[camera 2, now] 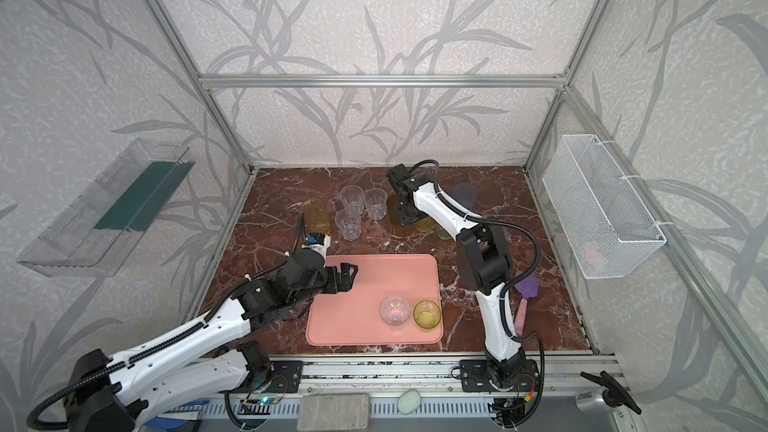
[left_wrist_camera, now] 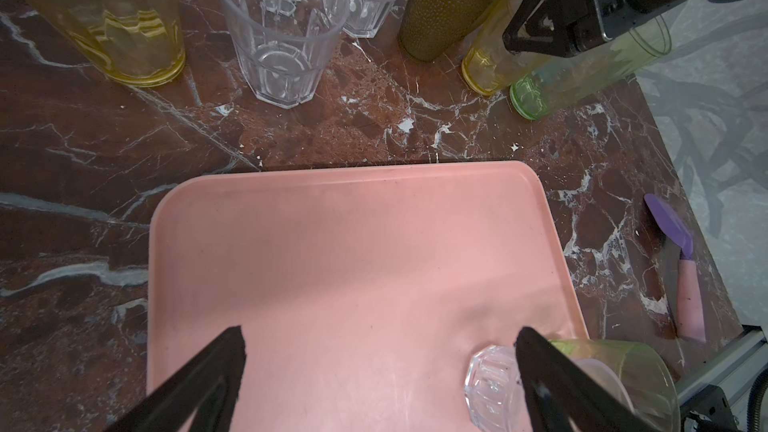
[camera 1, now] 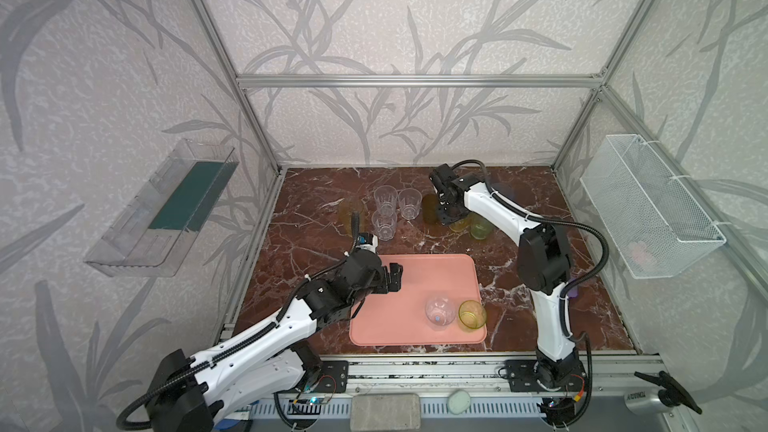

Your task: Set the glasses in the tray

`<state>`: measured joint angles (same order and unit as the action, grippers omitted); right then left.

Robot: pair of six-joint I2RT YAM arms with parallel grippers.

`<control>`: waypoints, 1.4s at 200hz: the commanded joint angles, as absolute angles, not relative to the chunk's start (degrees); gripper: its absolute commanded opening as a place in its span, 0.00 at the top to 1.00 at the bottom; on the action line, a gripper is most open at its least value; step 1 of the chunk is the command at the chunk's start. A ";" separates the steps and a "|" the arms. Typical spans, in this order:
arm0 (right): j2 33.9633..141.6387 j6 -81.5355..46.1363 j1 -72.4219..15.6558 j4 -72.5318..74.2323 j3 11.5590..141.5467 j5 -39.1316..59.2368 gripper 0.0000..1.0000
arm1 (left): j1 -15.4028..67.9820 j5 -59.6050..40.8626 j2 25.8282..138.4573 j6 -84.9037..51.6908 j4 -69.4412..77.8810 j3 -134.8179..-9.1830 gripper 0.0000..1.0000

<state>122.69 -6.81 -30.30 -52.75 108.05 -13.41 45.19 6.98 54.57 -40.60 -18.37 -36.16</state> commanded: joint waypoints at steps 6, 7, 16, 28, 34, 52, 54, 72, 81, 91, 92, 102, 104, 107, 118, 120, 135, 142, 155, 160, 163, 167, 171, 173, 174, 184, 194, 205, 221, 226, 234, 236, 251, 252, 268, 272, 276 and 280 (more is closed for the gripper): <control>123.83 -6.11 -29.96 -54.01 109.69 -12.48 0.69 | 44.86 7.91 53.79 -41.13 -18.10 -35.51 0.01; 123.83 -6.13 -29.92 -53.99 109.69 -12.48 0.69 | 44.84 7.91 53.79 -41.13 -18.10 -35.51 0.01; 123.92 -5.98 -29.90 -53.88 109.61 -12.40 0.69 | 44.85 7.82 53.87 -41.06 -18.11 -35.51 0.01; 124.00 -6.06 -29.78 -53.60 109.60 -11.89 0.70 | 44.83 7.82 53.79 -41.07 -18.11 -35.51 0.01; 124.09 -6.09 -29.65 -53.59 109.60 -11.74 0.70 | 44.82 7.87 53.79 -41.05 -18.11 -35.51 0.01; 124.19 -6.12 -29.69 -53.49 109.69 -11.60 0.72 | 44.82 7.82 53.53 -41.05 -18.19 -35.50 0.01; 124.26 -6.14 -29.66 -53.47 109.71 -11.60 0.72 | 44.82 7.87 53.46 -41.05 -18.19 -35.55 0.01; 124.23 -6.07 -29.63 -53.48 109.80 -11.43 0.75 | 44.86 8.28 53.18 -41.05 -18.19 -35.42 0.01; 124.24 -6.15 -29.64 -53.36 109.83 -11.43 0.77 | 44.82 8.44 53.13 -41.04 -18.19 -35.38 0.01; 124.33 -6.02 -29.66 -53.39 109.94 -11.43 0.79 | 44.84 8.58 53.09 -40.96 -18.19 -35.38 0.01; 124.35 -6.04 -29.64 -53.46 109.90 -11.47 0.79 | 44.83 8.55 53.09 -40.96 -18.19 -35.40 0.01; 124.41 -5.91 -29.69 -53.45 109.95 -11.63 0.80 | 44.82 8.57 53.10 -40.80 -18.19 -35.42 0.01; 124.44 -5.89 -29.70 -53.44 109.95 -11.72 0.81 | 44.82 8.60 53.09 -40.79 -18.19 -35.42 0.01; 124.50 -5.96 -29.71 -53.44 110.01 -11.81 0.81 | 44.87 8.55 53.10 -40.75 -18.19 -35.42 0.01; 124.58 -5.88 -29.71 -53.47 110.07 -11.87 0.83 | 44.84 8.41 53.09 -40.45 -18.19 -35.50 0.01; 124.62 -5.84 -29.71 -53.51 110.13 -11.87 0.83 | 44.87 8.47 53.09 -40.43 -18.19 -35.51 0.01; 124.79 -5.80 -29.65 -53.65 110.57 -11.62 0.85 | 44.83 8.44 53.00 -40.37 -18.19 -35.50 0.01; 124.79 -5.85 -29.69 -53.77 110.73 -11.47 0.85 | 44.86 8.43 53.04 -40.34 -18.17 -35.43 0.01; 124.68 -5.97 -29.68 -53.83 110.79 -11.30 0.86 | 44.87 8.53 52.91 -40.22 -18.18 -35.33 0.01; 124.66 -5.89 -29.65 -53.87 110.76 -11.18 0.87 | 44.85 8.73 52.85 -40.20 -18.17 -35.28 0.01; 124.67 -5.90 -29.63 -53.88 110.79 -11.10 0.88 | 44.82 8.86 52.83 -40.17 -18.19 -35.25 0.01; 124.63 -5.96 -29.67 -53.92 110.76 -10.95 0.89 | 44.81 8.99 52.75 -40.23 -18.19 -35.24 0.01; 124.55 -6.04 -29.69 -53.96 110.74 -10.78 0.89 | 44.80 9.18 52.74 -40.25 -18.27 -35.16 0.01; 124.54 -6.06 -29.64 -53.96 110.74 -10.69 0.90 | 44.82 9.33 52.67 -40.19 -18.28 -35.16 0.01; 124.54 -6.06 -29.63 -53.96 110.79 -10.66 0.90 | 44.82 9.37 52.70 -40.22 -18.32 -35.16 0.01; 124.33 -6.13 -29.70 -54.34 110.68 -10.42 0.95 | 44.74 9.87 52.54 -40.17 -18.45 -35.07 0.01; 123.85 -6.34 -29.66 -54.31 110.23 -10.04 1.00 | 44.74 10.42 52.40 -40.24 -18.61 -35.04 0.01; 123.19 -6.57 -29.67 -53.97 109.44 -9.37 1.00 | 44.74 10.94 52.30 -40.34 -18.97 -35.07 0.01; 122.12 -6.78 -29.70 -53.37 108.35 -8.03 1.00 | 44.75 11.36 51.76 -40.61 -19.57 -35.08 0.01; 121.86 -6.84 -29.70 -53.43 108.26 -7.71 1.00 | 44.74 11.46 51.64 -40.61 -19.65 -35.07 0.01; 121.41 -6.78 -29.77 -53.48 108.02 -7.33 1.00 | 44.75 11.45 51.20 -40.61 -19.79 -34.98 0.01; 121.32 -6.77 -29.75 -53.49 107.97 -7.24 1.00 | 44.74 11.50 51.08 -40.67 -19.84 -34.98 0.01; 120.36 -6.79 -29.82 -53.52 107.73 -6.62 1.00 | 44.74 11.39 50.40 -40.78 -19.99 -34.89 0.01; 120.30 -6.78 -29.81 -53.52 107.70 -6.56 1.00 | 44.78 11.41 50.34 -40.78 -19.97 -34.85 0.01; 119.22 -6.78 -29.94 -53.76 107.57 -6.26 1.00 | 44.69 11.29 49.51 -40.96 -20.30 -34.72 0.01; 119.06 -6.79 -29.92 -53.86 107.51 -6.29 1.00 | 44.65 11.19 49.26 -41.01 -20.32 -34.67 0.01; 118.67 -6.82 -29.96 -53.99 107.51 -6.25 1.00 | 44.65 11.24 49.10 -41.04 -20.34 -34.64 0.01; 118.46 -6.78 -29.99 -54.05 107.45 -6.23 1.00 | 44.67 11.17 48.92 -41.11 -20.30 -34.59 0.01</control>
